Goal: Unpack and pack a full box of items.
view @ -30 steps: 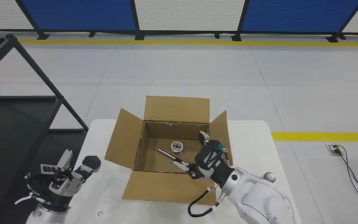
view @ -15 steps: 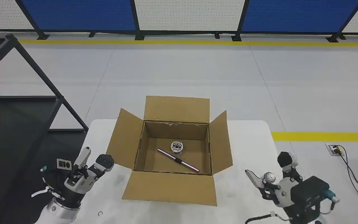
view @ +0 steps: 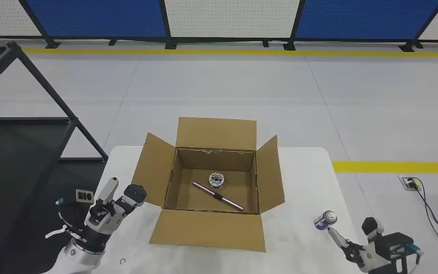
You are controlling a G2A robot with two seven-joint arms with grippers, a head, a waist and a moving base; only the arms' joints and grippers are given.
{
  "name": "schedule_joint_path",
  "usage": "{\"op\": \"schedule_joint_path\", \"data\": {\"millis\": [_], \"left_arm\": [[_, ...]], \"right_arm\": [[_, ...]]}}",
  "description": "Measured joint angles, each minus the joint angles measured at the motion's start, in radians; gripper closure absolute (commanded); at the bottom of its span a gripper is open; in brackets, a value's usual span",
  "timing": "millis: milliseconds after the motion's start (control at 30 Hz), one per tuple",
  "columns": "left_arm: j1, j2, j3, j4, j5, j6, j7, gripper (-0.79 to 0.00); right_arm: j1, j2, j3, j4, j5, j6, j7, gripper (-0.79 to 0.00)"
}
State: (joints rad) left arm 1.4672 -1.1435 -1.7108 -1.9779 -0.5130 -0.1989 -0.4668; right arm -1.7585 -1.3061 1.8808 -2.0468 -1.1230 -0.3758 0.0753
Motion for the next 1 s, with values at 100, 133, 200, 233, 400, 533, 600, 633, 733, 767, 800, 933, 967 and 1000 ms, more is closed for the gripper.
{"op": "schedule_joint_path", "data": {"millis": [100,133,200,233,400,533,600,633,733,767,800,933,967,1000], "left_arm": [[0.0,0.0,0.0,0.0,0.0,0.0,0.0,-0.785],[0.0,0.0,0.0,0.0,0.0,0.0,0.0,-0.785],[0.0,0.0,0.0,0.0,0.0,0.0,0.0,-0.785],[0.0,0.0,0.0,0.0,0.0,0.0,0.0,-0.785],[0.0,0.0,0.0,0.0,0.0,0.0,0.0,-0.785],[0.005,-0.001,-0.002,-0.002,-0.012,-0.003,0.009,-0.785],[0.008,-0.002,-0.007,-0.002,-0.019,-0.008,0.008,-0.785],[0.01,-0.002,-0.01,-0.001,-0.023,-0.012,0.006,-0.785],[0.01,-0.002,-0.016,-0.001,-0.03,-0.016,0.005,-0.785],[0.009,-0.002,-0.017,-0.001,-0.031,-0.016,0.006,-0.785],[0.008,-0.002,-0.017,-0.001,-0.032,-0.015,0.006,-0.785],[0.008,-0.003,-0.018,-0.001,-0.032,-0.015,0.007,-0.785],[0.008,-0.003,-0.018,-0.001,-0.032,-0.015,0.007,-0.785],[0.008,-0.003,-0.018,-0.001,-0.032,-0.015,0.007,-0.785]], "right_arm": [[0.0,0.0,0.0,-0.001,0.0,0.0,-0.001,-0.785],[0.0,0.0,0.0,-0.001,0.0,0.0,-0.001,-0.785],[0.0,0.0,0.0,-0.001,0.0,0.0,-0.001,-0.785],[0.0,0.0,0.0,-0.001,0.0,0.0,-0.001,-0.785],[0.0,0.0,0.0,-0.001,0.0,0.0,-0.001,-0.785],[0.005,0.002,-0.017,0.004,-0.065,0.001,-0.018,-0.785],[0.011,0.004,-0.023,0.034,-0.1,-0.009,-0.036,-0.785],[0.019,0.006,-0.027,0.06,-0.116,-0.017,-0.043,-0.785],[0.046,0.011,-0.034,0.128,-0.155,-0.026,-0.041,-0.785],[0.057,0.012,-0.038,0.148,-0.169,-0.027,-0.038,-0.785],[0.069,0.013,-0.043,0.169,-0.181,-0.03,-0.036,-0.785],[0.138,0.019,-0.063,0.28,-0.194,-0.055,-0.039,-0.785],[0.154,0.021,-0.066,0.303,-0.191,-0.063,-0.037,-0.785],[0.17,0.022,-0.07,0.325,-0.19,-0.071,-0.036,-0.785]]}}
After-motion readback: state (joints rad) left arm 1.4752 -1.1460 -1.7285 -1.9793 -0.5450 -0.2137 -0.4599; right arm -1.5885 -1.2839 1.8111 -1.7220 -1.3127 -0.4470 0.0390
